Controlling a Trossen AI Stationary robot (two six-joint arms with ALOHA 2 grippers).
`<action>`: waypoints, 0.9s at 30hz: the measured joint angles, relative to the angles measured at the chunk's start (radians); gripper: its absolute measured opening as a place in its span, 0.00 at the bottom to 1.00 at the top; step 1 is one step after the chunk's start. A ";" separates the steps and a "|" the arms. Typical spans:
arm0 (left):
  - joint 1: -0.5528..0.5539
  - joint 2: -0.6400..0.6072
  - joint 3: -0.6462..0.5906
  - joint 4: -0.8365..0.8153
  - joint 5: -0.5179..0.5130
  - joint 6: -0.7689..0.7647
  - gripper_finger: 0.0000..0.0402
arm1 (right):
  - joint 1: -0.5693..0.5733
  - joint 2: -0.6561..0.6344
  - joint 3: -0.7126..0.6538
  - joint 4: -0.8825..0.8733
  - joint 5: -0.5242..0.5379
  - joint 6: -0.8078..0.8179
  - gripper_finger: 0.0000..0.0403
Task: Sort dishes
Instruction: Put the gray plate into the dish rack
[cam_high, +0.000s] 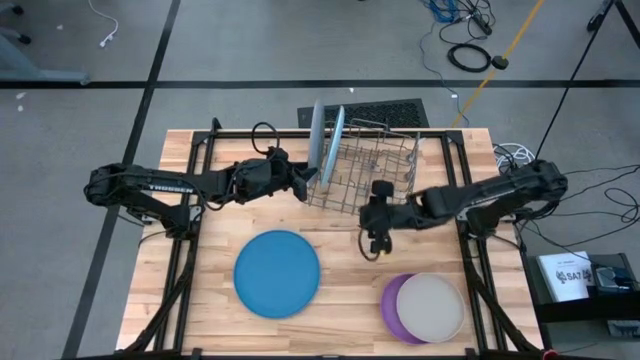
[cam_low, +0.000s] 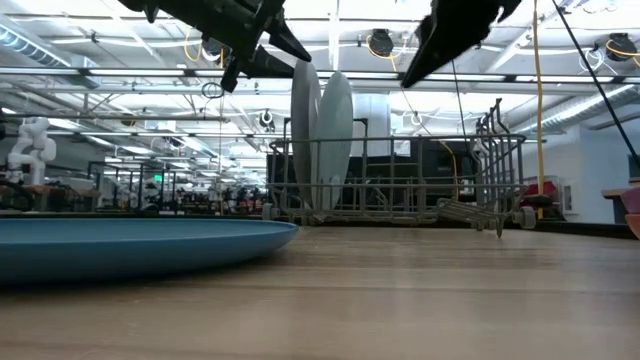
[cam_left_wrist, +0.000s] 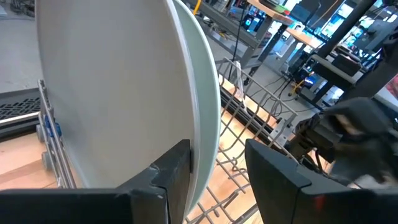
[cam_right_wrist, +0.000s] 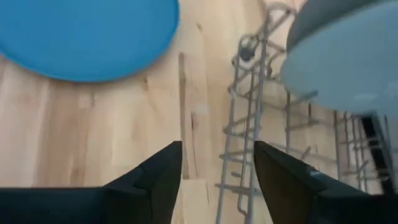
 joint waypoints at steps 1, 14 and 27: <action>0.000 0.000 0.000 0.000 0.000 0.000 0.38 | -0.016 0.001 -0.008 -0.001 -0.005 0.000 0.48; 0.000 0.000 0.000 0.000 0.000 0.002 0.38 | -0.162 0.028 -0.108 0.083 -0.149 -0.033 0.35; -0.001 0.000 0.000 0.001 0.002 0.001 0.38 | -0.180 0.103 -0.108 0.125 -0.183 -0.090 0.07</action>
